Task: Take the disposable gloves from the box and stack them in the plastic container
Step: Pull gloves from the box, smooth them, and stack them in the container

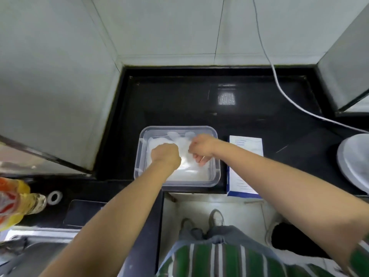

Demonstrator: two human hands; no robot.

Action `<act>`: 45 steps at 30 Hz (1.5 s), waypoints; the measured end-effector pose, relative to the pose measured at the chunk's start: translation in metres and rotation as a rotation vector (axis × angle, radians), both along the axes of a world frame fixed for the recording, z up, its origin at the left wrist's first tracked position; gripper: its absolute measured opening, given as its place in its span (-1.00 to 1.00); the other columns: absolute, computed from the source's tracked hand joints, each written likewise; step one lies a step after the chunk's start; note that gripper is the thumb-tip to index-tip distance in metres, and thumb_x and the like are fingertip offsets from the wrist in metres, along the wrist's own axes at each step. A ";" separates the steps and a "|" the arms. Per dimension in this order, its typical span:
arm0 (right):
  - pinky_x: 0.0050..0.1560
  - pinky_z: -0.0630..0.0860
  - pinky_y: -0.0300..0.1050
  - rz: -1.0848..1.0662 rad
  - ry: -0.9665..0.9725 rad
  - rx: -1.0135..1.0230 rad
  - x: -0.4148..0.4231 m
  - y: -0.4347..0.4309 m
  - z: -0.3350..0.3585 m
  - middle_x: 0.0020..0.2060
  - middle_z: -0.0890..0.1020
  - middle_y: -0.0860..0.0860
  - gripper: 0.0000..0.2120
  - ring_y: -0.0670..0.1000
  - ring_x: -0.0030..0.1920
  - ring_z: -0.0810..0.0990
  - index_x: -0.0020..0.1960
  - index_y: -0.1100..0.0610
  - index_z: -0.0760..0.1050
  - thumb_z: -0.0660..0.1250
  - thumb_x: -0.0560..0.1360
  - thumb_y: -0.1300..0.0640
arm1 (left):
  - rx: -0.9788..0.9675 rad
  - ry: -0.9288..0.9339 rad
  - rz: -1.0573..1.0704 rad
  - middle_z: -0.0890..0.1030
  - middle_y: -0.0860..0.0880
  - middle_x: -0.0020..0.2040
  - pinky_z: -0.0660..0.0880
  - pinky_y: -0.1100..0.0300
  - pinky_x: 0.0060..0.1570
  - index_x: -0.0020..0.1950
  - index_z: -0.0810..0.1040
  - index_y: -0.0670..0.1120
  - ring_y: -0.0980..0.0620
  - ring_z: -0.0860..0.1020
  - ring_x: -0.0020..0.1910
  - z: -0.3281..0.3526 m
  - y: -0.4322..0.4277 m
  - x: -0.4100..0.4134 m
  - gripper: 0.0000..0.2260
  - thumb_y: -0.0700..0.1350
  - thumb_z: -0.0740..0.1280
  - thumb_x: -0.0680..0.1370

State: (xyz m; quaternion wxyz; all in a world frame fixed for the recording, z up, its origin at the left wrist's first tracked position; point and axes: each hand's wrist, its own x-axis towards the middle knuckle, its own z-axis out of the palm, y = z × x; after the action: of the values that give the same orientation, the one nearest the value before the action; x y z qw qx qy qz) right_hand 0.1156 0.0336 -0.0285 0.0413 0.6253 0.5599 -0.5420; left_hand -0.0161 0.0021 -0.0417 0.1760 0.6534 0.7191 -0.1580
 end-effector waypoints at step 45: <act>-0.08 0.42 -0.06 -0.942 0.466 0.481 0.180 -0.032 -0.016 -0.13 0.42 0.00 -0.95 0.00 -0.13 0.40 -0.11 0.02 0.34 0.16 0.54 0.08 | -0.151 -1.104 0.616 0.55 -0.16 -0.08 0.56 -0.01 0.07 0.02 0.48 -0.16 -0.11 0.53 -0.12 -0.010 0.021 0.169 -0.74 -0.04 0.08 0.64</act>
State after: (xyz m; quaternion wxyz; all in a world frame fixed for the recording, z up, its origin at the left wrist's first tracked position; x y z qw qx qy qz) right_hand 0.2958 0.0014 -0.0446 -0.4724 0.6630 0.3228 -0.4827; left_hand 0.1531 0.0227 -0.0516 0.6038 0.3875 0.6642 0.2098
